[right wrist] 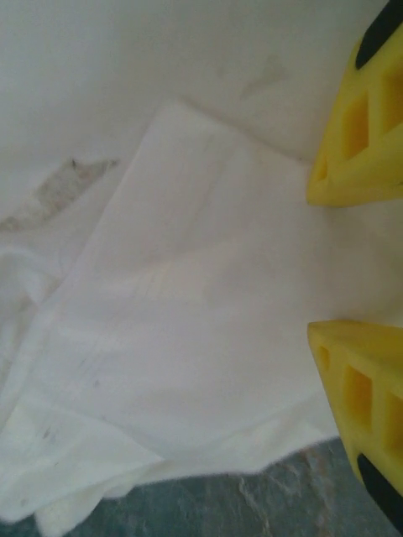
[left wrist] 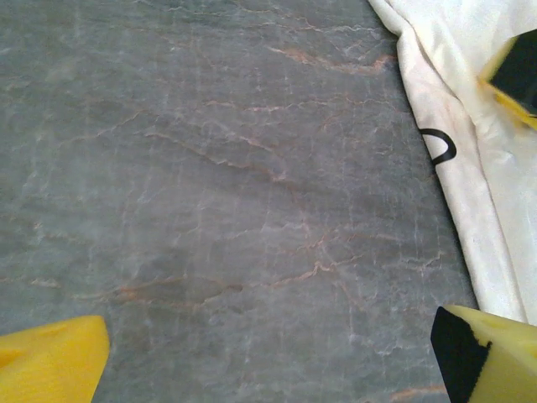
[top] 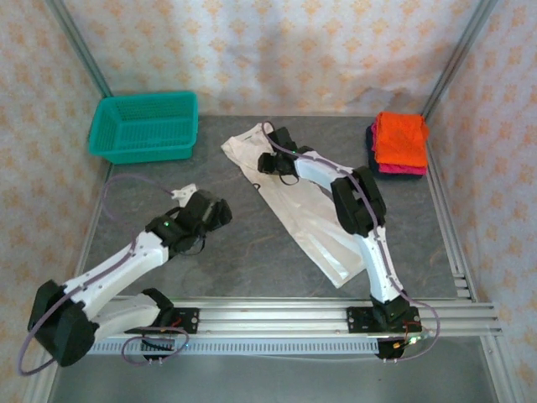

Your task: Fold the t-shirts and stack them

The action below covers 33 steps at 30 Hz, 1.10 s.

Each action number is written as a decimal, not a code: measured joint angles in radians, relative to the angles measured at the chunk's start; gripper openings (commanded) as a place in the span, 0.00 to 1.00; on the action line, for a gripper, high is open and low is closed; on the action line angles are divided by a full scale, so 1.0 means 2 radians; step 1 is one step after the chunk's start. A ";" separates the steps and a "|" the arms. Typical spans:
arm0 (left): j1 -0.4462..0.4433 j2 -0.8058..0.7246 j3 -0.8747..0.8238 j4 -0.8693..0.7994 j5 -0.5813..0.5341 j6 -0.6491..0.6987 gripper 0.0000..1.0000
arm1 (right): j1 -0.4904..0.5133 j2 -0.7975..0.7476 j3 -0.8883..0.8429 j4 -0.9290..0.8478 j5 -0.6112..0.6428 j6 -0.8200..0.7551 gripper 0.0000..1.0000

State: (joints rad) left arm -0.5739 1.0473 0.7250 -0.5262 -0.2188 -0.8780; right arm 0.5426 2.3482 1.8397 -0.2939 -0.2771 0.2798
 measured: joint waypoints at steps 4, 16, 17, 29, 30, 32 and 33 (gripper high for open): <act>-0.014 -0.030 -0.013 -0.001 -0.009 -0.008 1.00 | -0.003 0.033 0.061 -0.023 0.014 -0.002 0.33; -0.075 0.068 0.034 0.006 -0.012 -0.008 1.00 | -0.109 0.068 0.134 -0.095 0.053 0.024 0.32; -0.084 0.084 0.044 0.009 -0.012 -0.008 1.00 | -0.118 0.068 0.136 -0.101 0.053 0.023 0.33; -0.231 0.352 0.247 0.031 0.056 -0.090 0.92 | -0.170 -0.168 -0.137 -0.035 0.036 0.042 0.62; -0.244 0.370 0.262 0.034 0.065 -0.094 0.91 | -0.179 -0.204 -0.173 -0.017 0.030 0.049 0.62; -0.266 0.403 0.292 0.044 0.085 -0.101 0.90 | -0.202 -0.265 -0.233 0.010 0.022 0.058 0.62; -0.276 0.420 0.306 0.053 0.098 -0.104 0.89 | -0.214 -0.292 -0.261 0.021 0.020 0.061 0.62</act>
State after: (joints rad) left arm -1.1252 1.8877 1.3365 -0.4198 -0.0231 -1.0866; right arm 0.1139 1.7649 1.3170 -0.2516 -0.2379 0.4023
